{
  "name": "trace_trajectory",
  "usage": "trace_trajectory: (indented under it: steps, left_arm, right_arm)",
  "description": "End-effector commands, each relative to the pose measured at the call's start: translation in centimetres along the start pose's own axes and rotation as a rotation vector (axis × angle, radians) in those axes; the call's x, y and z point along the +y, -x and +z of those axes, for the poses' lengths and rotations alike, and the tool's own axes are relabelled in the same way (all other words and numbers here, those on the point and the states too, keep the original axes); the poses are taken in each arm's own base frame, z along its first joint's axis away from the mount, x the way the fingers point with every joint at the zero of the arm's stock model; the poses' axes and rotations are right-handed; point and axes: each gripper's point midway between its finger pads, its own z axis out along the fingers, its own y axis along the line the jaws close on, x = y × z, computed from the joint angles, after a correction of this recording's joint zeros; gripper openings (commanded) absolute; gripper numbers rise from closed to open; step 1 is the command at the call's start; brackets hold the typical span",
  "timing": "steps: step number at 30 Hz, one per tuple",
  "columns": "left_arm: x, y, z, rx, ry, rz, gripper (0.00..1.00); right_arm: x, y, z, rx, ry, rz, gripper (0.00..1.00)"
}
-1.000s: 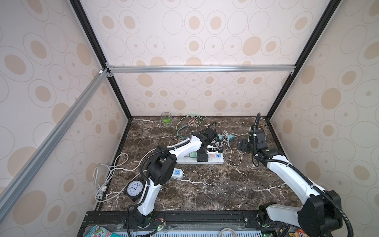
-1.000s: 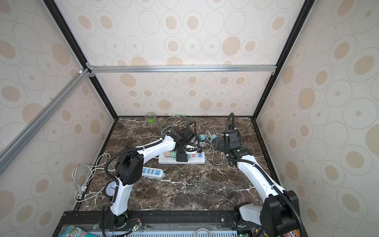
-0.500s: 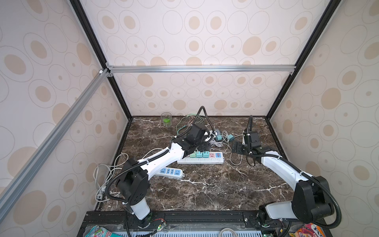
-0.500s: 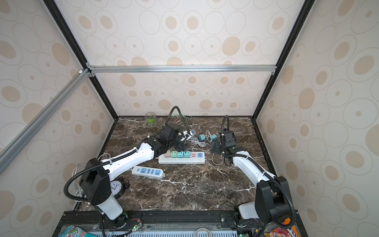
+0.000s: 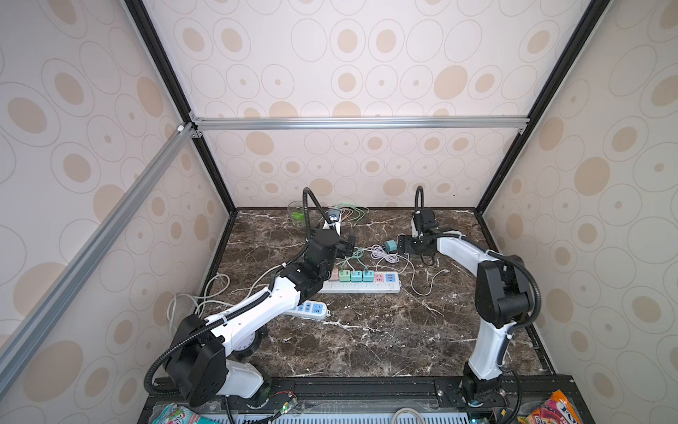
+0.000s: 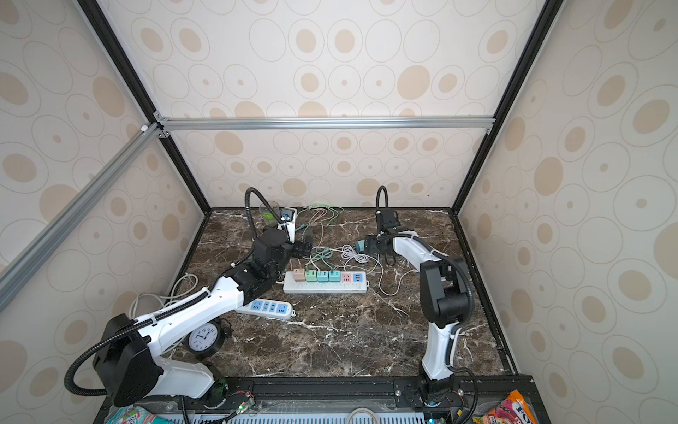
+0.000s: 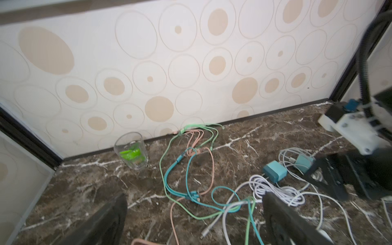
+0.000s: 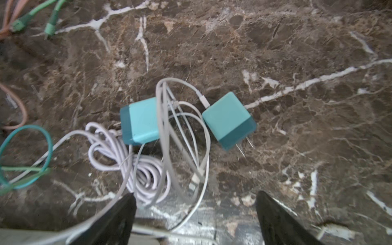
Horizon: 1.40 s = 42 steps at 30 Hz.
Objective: Insert plugs into power strip
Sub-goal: Move the plug to the top-right of the table, then move the socket to the top-center of the table.
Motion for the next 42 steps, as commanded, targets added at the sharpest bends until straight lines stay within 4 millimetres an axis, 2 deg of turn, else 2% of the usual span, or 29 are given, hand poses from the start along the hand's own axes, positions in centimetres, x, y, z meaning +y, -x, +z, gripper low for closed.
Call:
trace_trajectory:
  steps: [1, 3, 6, 8, 11, 14, 16, 20, 23, 27, 30, 33, 36, 39, 41, 42]
  left_arm:
    - [-2.8, -2.7, -1.6, 0.086, -0.026, -0.040, 0.98]
    - [-5.2, -4.2, -2.6, 0.110, -0.110, -0.053, 0.99]
    - [-9.4, -7.1, -4.5, 0.139, -0.275, -0.054, 0.98]
    - [-12.2, -8.9, -5.9, 0.164, -0.368, -0.003, 0.98]
    - [-15.4, -12.0, -6.8, 0.239, -0.499, 0.071, 0.98]
    - [-17.0, -15.1, -6.6, 0.311, -0.565, 0.115, 0.98]
    - [-17.8, -16.3, -6.2, 0.346, -0.578, 0.141, 0.98]
    - [-18.9, -17.6, -5.6, 0.379, -0.604, 0.167, 0.98]
    - [-18.8, -18.8, -5.1, 0.404, -0.589, 0.175, 0.98]
    - [-18.1, -20.3, -4.3, 0.444, -0.552, 0.165, 0.98]
    - [-17.1, -21.2, -3.5, 0.473, -0.500, 0.158, 0.98]
    - [-16.2, -22.2, -2.8, 0.505, -0.468, 0.121, 0.98]
    - [-15.5, -22.9, -2.2, 0.535, -0.432, 0.103, 0.98]
    - [-14.8, -23.5, -1.7, 0.554, -0.413, 0.103, 0.98]
    - [-14.1, -23.8, -1.2, 0.556, -0.407, 0.120, 0.98]
    - [-13.8, -24.0, -0.9, 0.560, -0.400, 0.124, 0.98]
  right_arm:
    - [-0.9, 0.0, 1.1, 0.068, -0.057, -0.025, 0.81]
    - [-0.8, 0.6, 2.0, 0.063, -0.061, -0.021, 0.73]
    - [-1.7, 1.6, 2.8, 0.035, -0.103, 0.005, 0.51]
    - [-3.5, 2.2, 2.5, 0.005, -0.156, 0.035, 0.34]
    - [-6.5, 2.9, 1.4, -0.046, -0.196, 0.076, 0.18]
    - [-9.8, 3.0, 0.3, -0.055, -0.227, 0.105, 0.12]
    - [-12.2, 2.8, -0.4, -0.053, -0.261, 0.126, 0.11]
    - [-16.4, 2.2, -2.0, -0.058, -0.317, 0.181, 0.11]
    - [-18.8, 1.5, -3.0, -0.064, -0.349, 0.237, 0.11]
    - [-20.9, 0.9, -4.1, -0.076, -0.373, 0.289, 0.12]
    - [-21.2, 0.7, -4.6, -0.079, -0.370, 0.294, 0.16]
    - [-20.0, 0.3, -4.7, -0.066, -0.302, 0.284, 0.29]
    - [-18.8, -0.3, -5.1, -0.048, -0.244, 0.294, 0.52]
    - [-18.5, -0.9, -5.9, -0.051, -0.233, 0.321, 0.67]
    - [-18.2, -1.0, -6.8, -0.072, -0.220, 0.338, 1.00]
    - [-18.1, -1.1, -7.2, -0.080, -0.216, 0.344, 1.00]
